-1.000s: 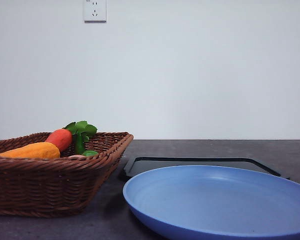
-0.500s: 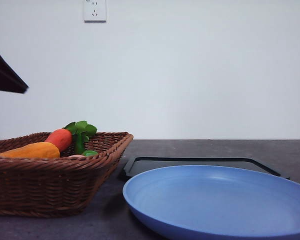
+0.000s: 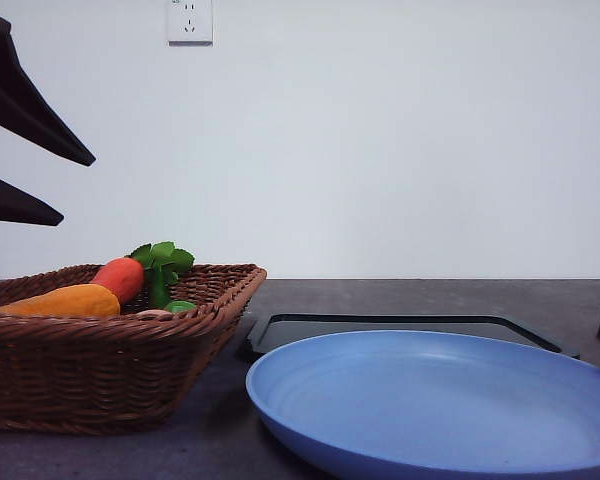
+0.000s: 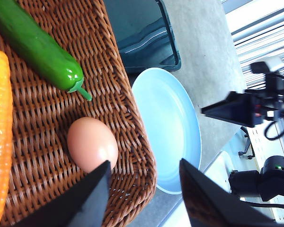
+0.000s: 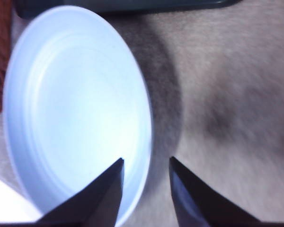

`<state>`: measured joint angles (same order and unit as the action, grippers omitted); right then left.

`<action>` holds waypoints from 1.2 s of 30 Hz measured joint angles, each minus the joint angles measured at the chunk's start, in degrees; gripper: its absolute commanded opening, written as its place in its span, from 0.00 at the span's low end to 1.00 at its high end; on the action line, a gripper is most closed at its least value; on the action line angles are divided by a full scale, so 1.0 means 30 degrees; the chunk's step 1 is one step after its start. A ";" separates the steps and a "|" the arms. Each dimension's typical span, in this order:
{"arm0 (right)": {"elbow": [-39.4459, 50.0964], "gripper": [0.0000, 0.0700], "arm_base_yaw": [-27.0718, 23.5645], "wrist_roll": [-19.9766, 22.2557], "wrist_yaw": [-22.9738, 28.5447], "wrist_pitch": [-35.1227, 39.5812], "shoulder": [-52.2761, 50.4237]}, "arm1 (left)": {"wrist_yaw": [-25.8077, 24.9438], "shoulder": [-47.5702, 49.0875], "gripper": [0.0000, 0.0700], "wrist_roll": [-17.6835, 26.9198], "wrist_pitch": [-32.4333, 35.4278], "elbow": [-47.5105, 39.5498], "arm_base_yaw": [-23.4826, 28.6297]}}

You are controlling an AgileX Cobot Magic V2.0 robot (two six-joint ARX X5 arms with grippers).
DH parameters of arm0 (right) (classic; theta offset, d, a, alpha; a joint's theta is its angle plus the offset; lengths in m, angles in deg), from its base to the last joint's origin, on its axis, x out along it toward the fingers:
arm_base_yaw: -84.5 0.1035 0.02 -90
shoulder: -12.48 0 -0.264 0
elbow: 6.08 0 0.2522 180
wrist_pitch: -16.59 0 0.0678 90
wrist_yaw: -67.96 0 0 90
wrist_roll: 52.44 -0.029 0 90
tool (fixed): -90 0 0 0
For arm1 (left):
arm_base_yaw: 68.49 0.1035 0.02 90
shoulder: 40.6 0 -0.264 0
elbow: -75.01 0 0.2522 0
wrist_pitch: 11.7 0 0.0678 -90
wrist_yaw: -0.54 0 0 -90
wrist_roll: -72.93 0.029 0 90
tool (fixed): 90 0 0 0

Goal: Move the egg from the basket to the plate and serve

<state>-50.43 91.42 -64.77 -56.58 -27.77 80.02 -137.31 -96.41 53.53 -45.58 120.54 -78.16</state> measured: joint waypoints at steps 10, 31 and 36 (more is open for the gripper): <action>0.0000 0.07 0.1660 -0.0940 0.0037 0.2502 0.2730 | 0.0005 0.0000 0.45 0.0000 -0.0002 0.0000 0.0000; 0.0000 0.00 0.0097 -0.1554 0.0141 0.0303 -0.2738 | 0.4877 -0.0441 0.63 -0.0828 0.0500 0.0000 -0.3490; 0.0000 0.00 -0.0573 -0.1554 0.0216 -0.0665 -0.4635 | 0.6843 -0.1984 0.63 -0.0867 0.0313 0.0611 -0.5165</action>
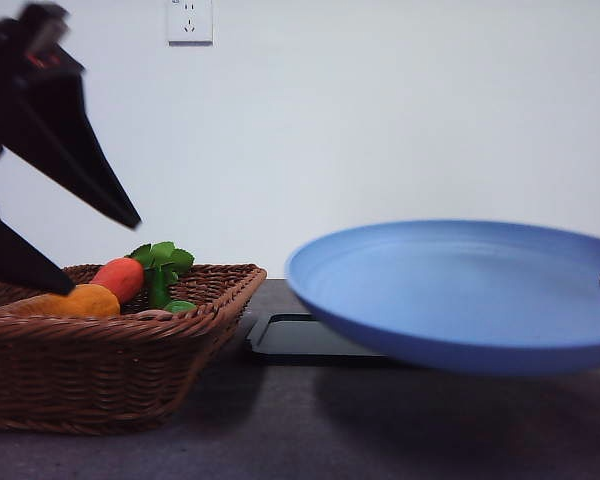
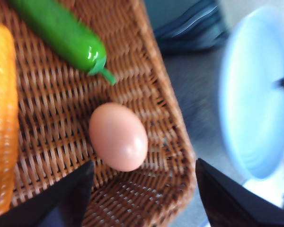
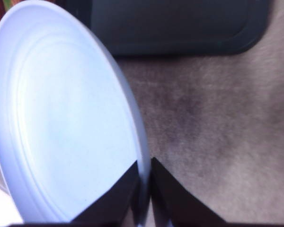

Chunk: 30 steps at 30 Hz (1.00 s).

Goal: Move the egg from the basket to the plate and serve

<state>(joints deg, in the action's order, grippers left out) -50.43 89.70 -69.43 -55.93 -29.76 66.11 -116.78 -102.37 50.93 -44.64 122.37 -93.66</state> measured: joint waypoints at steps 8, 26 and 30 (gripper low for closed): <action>0.0000 0.00 -0.0784 -0.0145 0.0396 -0.0281 -0.2031 | 0.2082 -0.3732 0.63 0.0050 -0.0578 0.2440 -0.1459; 0.0000 0.00 -0.1146 -0.0146 0.0468 -0.0621 -0.2888 | 0.2160 -0.6664 0.48 0.0435 -0.0700 0.2959 -0.1705; 0.0000 0.00 -0.1146 -0.0147 0.0461 -0.0627 -0.2888 | 0.2160 -0.6664 0.47 0.0501 -0.0699 0.2959 -0.1706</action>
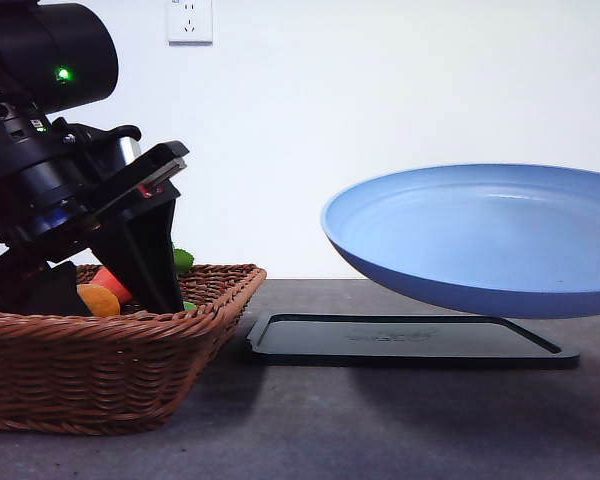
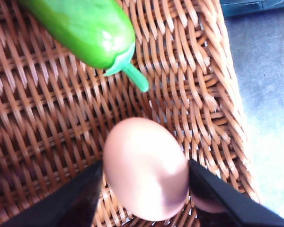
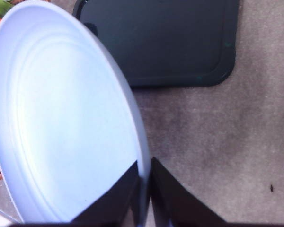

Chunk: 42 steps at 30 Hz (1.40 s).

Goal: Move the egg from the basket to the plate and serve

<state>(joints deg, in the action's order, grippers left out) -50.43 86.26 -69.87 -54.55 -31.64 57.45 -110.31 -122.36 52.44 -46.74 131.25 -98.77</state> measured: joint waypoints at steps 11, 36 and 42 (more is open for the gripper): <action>0.0000 0.00 0.0000 -0.0006 0.0007 0.0006 0.0000 | -0.0007 0.0000 0.31 0.0155 0.0014 0.0007 0.0000; 0.0000 0.00 0.1695 -0.0854 -0.0148 -0.1236 0.2720 | -0.2698 -0.0036 0.31 0.1784 -0.2456 0.7781 -0.3517; 0.0000 0.00 0.2864 -0.1344 -0.0585 -0.0266 0.3242 | 0.1139 -0.0594 0.31 0.3209 -0.1388 0.7781 -0.6697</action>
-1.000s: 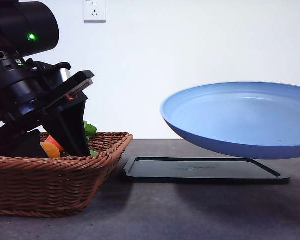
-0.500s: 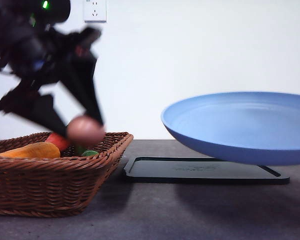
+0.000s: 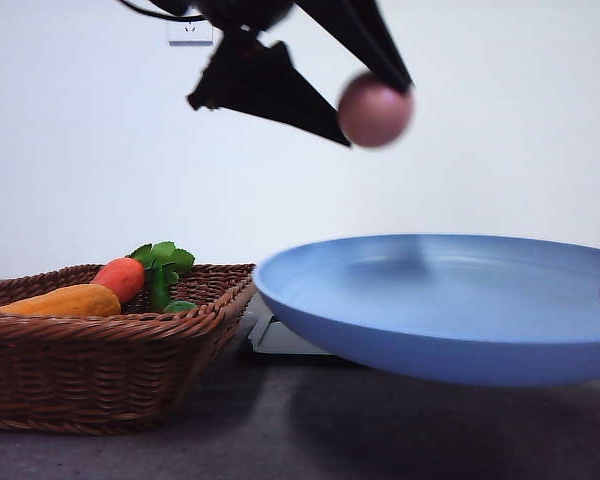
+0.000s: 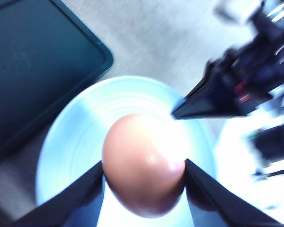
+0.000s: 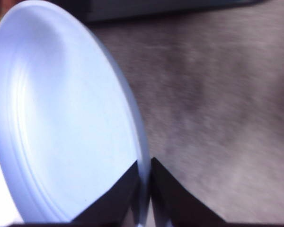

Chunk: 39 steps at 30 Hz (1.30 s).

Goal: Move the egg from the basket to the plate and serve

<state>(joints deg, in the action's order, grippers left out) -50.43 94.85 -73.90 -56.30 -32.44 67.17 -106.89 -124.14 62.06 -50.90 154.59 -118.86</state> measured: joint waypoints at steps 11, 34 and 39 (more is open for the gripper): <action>0.0000 0.00 0.0546 -0.0615 -0.0092 0.0280 0.0000 | 0.1353 -0.2628 0.31 0.1179 -0.0048 0.0000 -0.1551; -0.0646 0.00 0.0546 -0.0845 -0.0362 -0.0266 0.0817 | 0.1353 -0.2793 0.57 0.0699 -0.0387 0.0007 -0.1407; -0.2408 0.00 0.0383 -0.0391 -0.0369 -0.0305 0.2542 | 0.1353 -0.0376 0.57 0.0580 -0.0691 0.0043 -0.0690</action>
<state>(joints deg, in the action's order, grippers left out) -57.65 96.00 -75.08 -57.41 -33.36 74.80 -102.83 -125.27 63.80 -52.97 154.72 -120.93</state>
